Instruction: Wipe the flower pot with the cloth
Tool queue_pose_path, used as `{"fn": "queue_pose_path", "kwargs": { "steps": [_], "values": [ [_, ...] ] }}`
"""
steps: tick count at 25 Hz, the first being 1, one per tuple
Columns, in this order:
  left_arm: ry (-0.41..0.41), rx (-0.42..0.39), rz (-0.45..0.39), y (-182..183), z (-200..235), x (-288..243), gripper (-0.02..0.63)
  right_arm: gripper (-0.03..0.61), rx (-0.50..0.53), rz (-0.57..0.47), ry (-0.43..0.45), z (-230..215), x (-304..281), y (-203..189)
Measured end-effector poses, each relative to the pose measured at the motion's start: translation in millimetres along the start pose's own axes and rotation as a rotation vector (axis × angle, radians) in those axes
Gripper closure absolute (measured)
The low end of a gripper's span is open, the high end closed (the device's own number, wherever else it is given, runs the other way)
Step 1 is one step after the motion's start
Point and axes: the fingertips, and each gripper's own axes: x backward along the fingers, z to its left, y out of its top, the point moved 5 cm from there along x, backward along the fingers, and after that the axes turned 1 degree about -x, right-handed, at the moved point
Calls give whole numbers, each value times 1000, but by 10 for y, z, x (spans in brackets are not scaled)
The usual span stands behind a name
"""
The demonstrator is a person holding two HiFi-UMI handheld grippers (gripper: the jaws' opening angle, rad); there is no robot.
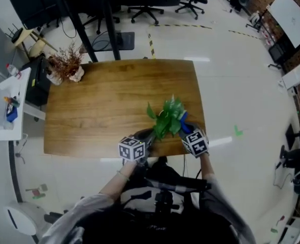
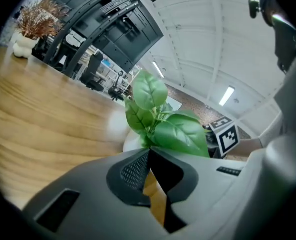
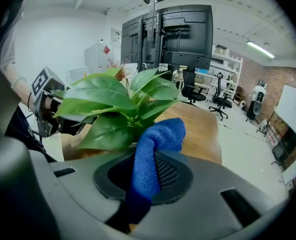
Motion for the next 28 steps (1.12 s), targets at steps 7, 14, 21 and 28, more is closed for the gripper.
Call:
{"fn": "queue_pose_path", "kwargs": {
  "steps": [7, 14, 21, 28],
  "values": [
    [81, 11, 23, -17, 249, -92, 607, 518, -143, -29, 163, 210, -235, -113],
    [168, 40, -24, 163, 524, -157, 607, 518, -85, 20, 274, 555, -502, -212],
    [209, 67, -57, 226, 571, -173, 607, 518, -92, 33, 313, 518, -491, -223],
    [208, 139, -101, 58, 425, -195, 607, 518, -125, -13, 176, -232, -290, -157]
  ]
}}
